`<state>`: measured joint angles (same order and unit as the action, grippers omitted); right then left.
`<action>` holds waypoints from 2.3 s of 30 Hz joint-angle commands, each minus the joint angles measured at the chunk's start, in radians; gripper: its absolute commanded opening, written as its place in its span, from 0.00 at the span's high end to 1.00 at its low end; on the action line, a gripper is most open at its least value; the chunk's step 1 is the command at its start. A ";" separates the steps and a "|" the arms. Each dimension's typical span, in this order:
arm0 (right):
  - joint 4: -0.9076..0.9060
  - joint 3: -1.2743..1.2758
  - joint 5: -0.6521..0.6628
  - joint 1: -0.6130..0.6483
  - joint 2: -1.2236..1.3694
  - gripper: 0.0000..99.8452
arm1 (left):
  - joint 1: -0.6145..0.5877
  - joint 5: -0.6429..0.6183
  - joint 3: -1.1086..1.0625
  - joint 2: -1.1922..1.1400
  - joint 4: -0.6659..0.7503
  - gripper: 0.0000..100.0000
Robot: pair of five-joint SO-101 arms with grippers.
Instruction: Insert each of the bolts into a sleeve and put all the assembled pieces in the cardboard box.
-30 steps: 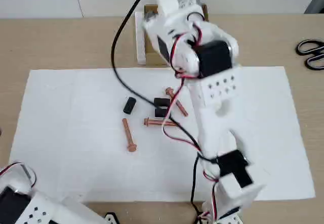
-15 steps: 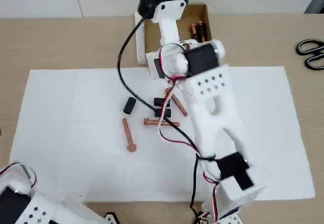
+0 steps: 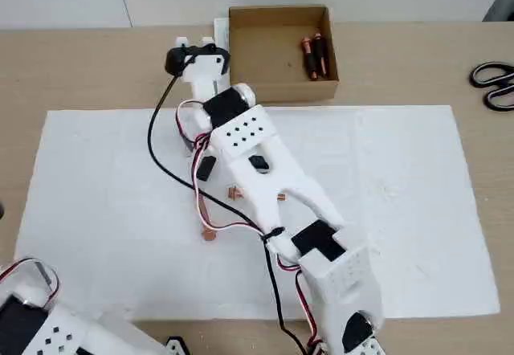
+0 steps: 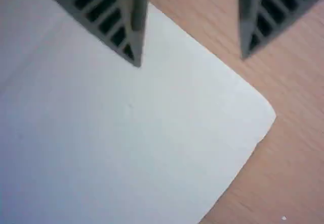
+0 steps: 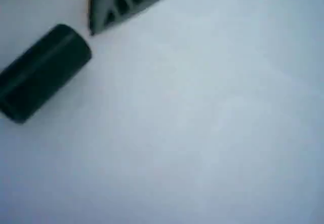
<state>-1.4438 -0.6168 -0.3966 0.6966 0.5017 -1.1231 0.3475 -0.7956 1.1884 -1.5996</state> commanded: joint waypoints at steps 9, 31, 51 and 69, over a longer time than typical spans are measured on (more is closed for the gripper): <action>0.117 -0.003 -0.226 0.015 0.044 0.69 | 0.005 0.025 0.002 0.009 -0.003 0.88; 0.130 0.002 -0.273 0.073 0.091 0.69 | 0.005 0.026 -0.001 0.009 -0.005 0.88; 0.229 0.000 -0.367 0.054 0.216 0.69 | 0.005 0.026 -0.002 0.009 -0.005 0.88; 0.263 -0.003 -0.361 0.001 0.251 0.82 | 0.005 0.026 -0.002 0.009 -0.005 0.88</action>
<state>-1.2306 -0.6107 -0.7572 0.7027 0.7595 -1.1231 0.3659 -0.8017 1.1884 -1.5996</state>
